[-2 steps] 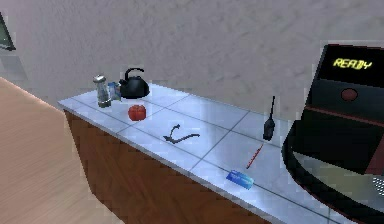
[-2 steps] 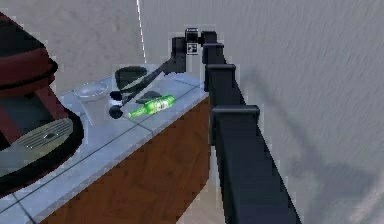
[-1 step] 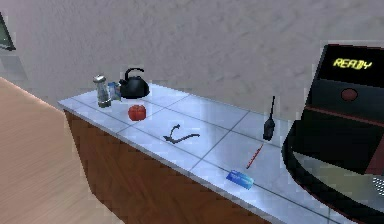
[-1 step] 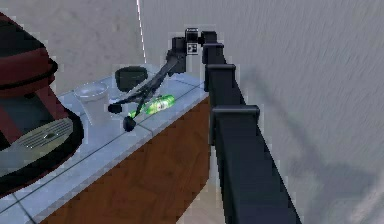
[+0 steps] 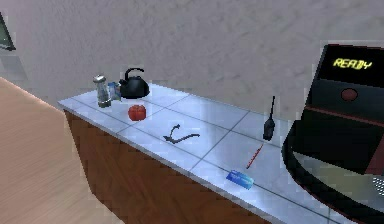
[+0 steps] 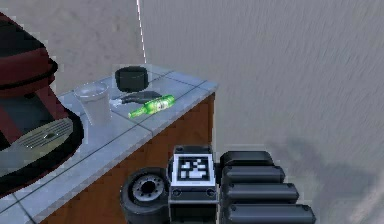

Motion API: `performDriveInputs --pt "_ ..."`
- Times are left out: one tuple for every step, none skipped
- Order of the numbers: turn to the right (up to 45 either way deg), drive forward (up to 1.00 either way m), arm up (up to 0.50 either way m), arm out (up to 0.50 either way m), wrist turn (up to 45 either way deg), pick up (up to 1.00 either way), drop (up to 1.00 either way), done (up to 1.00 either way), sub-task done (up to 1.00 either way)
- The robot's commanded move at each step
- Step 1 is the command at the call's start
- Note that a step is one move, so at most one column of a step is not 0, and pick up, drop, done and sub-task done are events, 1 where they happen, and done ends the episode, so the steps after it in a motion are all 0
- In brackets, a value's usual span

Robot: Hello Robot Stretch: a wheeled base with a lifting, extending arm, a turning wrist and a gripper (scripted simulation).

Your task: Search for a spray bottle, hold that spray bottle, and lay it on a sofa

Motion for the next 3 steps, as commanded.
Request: performDriveInputs --pt "45.0 0.0 0.0 0.0 0.0 0.0 0.0 0.0 0.0" --pt "45.0 0.0 0.0 0.0 0.0 0.0 0.0 0.0 0.0" --pt "12.0 0.0 0.0 0.0 0.0 0.0 0.0 0.0 0.0"
